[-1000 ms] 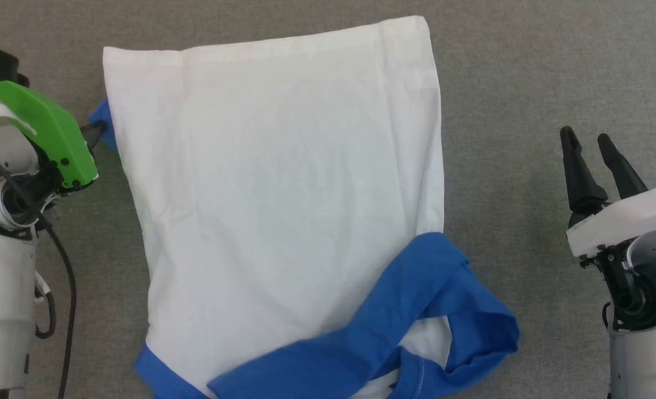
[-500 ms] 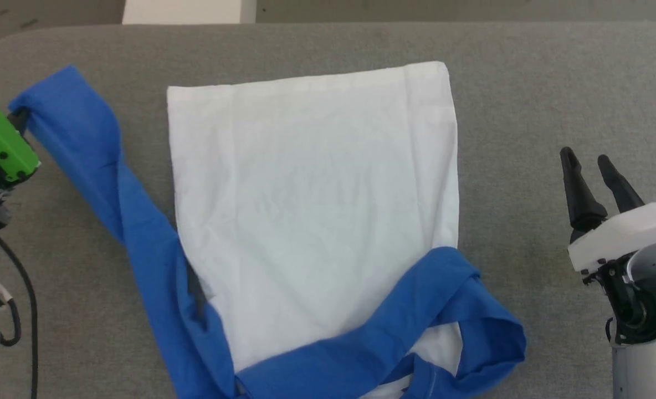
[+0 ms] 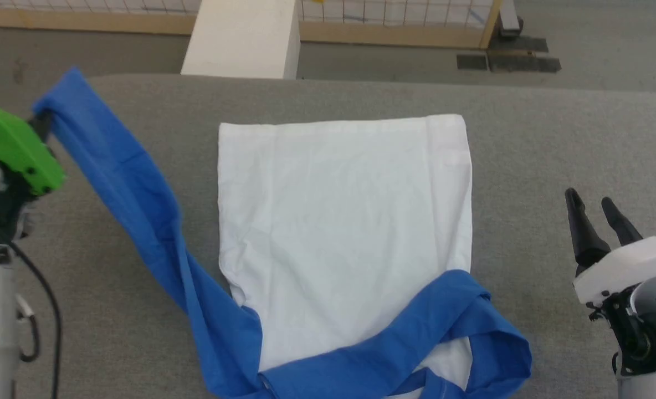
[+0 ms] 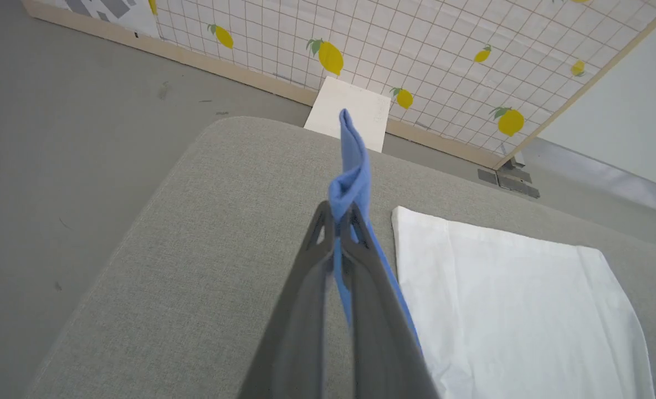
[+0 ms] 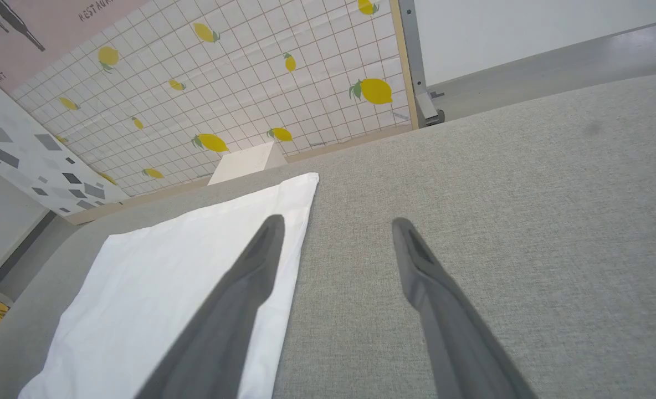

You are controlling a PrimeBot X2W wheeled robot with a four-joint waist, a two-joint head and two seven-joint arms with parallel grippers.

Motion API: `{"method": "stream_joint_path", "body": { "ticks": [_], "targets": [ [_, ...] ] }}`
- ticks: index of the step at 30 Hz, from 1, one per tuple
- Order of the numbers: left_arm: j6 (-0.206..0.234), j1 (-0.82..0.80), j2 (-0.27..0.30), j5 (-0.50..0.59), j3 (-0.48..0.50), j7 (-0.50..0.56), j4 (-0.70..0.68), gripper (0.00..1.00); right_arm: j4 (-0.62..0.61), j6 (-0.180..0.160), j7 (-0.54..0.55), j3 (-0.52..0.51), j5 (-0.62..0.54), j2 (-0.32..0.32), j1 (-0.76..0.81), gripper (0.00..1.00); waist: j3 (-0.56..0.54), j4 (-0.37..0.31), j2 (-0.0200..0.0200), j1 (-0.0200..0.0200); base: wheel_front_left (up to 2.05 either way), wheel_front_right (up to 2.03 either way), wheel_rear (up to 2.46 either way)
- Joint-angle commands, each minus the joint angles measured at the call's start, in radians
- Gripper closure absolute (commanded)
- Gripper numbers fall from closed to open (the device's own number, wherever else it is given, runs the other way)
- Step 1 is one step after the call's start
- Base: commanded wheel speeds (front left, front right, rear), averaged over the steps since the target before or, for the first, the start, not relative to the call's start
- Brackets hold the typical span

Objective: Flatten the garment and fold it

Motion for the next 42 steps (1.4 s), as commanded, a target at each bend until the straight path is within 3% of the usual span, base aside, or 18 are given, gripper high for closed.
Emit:
{"method": "stream_joint_path", "body": {
  "ticks": [1,9,14,18,28,33,41,42],
  "targets": [
    [-0.014,0.023,-0.019,-0.002,-0.022,0.007,-0.034,1.00,0.001,-0.001,0.005,-0.005,-0.002,0.000,0.018,0.00,-0.056,0.031,0.0062,0.0001,0.00,0.00,0.00],
    [-0.044,0.086,-0.209,-0.036,-0.199,0.036,-0.179,1.00,0.000,-0.001,0.007,-0.013,0.018,0.000,0.070,0.00,-0.101,0.063,0.0062,0.0001,0.00,0.00,0.00],
    [-0.070,0.098,-0.335,-0.019,-0.344,0.027,-0.127,1.00,-0.007,-0.001,0.009,-0.012,0.024,0.000,0.076,0.00,-0.090,0.051,0.0062,0.0001,0.00,0.00,0.00],
    [-0.103,0.101,-0.394,-0.010,-0.445,0.004,-0.051,1.00,-0.015,-0.001,0.014,-0.005,0.026,0.000,0.068,0.00,-0.067,0.011,0.0062,0.0001,0.00,0.00,0.00],
    [-0.158,0.119,-0.428,-0.079,-0.712,0.007,0.055,1.00,0.001,-0.001,-0.001,-0.013,0.032,0.000,0.040,0.00,0.009,-0.102,0.0062,0.0001,0.00,0.00,0.00],
    [-0.151,0.136,-0.429,-0.163,-0.834,0.036,0.072,1.00,0.025,-0.001,-0.022,-0.011,0.036,0.000,0.033,0.00,0.030,-0.129,0.0062,0.0001,0.00,0.00,0.00],
    [-0.140,0.135,-0.429,-0.182,-0.891,0.085,0.119,1.00,0.048,-0.001,-0.041,-0.008,0.040,0.001,0.023,0.00,0.030,-0.115,0.0062,0.0001,0.00,0.00,0.00],
    [-0.140,0.135,-0.429,-0.187,-0.891,0.080,0.119,0.93,0.052,-0.001,-0.043,-0.007,0.040,0.001,0.022,0.00,0.028,-0.112,0.0062,0.0001,0.00,0.00,0.00]
  ]
}}
